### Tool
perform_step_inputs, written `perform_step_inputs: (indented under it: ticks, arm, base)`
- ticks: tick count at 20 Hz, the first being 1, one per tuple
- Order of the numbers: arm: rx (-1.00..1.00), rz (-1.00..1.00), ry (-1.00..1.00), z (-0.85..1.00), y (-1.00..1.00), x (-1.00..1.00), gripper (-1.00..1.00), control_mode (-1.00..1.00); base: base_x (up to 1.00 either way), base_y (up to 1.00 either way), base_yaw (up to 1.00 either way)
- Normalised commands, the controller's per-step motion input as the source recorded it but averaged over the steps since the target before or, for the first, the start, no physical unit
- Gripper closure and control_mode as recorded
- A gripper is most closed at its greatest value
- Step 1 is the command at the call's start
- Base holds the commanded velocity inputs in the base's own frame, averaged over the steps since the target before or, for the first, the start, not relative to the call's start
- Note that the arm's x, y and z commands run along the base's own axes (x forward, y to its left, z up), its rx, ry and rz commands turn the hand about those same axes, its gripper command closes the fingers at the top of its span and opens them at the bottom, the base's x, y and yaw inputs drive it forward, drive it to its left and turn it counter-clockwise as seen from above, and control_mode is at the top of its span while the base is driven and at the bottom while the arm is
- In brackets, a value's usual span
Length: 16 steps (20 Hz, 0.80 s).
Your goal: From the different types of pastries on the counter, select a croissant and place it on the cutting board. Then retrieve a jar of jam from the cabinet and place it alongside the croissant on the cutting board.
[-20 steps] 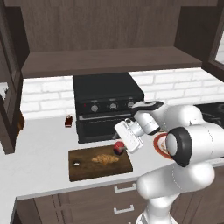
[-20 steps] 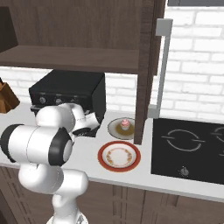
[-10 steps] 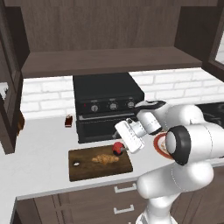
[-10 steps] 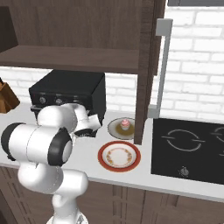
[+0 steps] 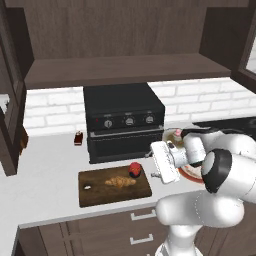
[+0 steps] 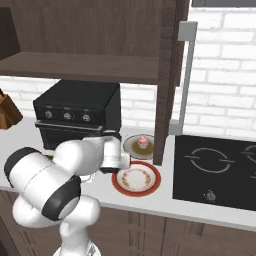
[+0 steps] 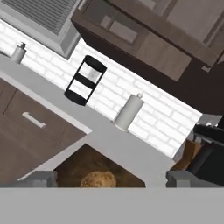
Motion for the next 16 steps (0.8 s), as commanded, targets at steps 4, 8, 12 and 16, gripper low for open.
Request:
perform_step_inputs:
  ticks: [4,8,12,16]
  arm:
    - [0.35,0.0,-0.13,0.1,-0.71,-0.55,-1.0,-1.0]
    - [0.26,0.01,-0.1,0.03,-0.81,-0.84,-1.0,-1.0]
    - [0.25,0.02,-0.09,0.04,-0.92,-0.84,-1.0,-1.0]
    - [0.31,0.01,-0.1,0.11,-0.96,-0.71,-1.0,-1.0]
  base:
    - [0.0,0.0,0.0]
    - [0.0,0.0,0.0]
    - [0.0,0.0,0.0]
    - [0.0,0.0,0.0]
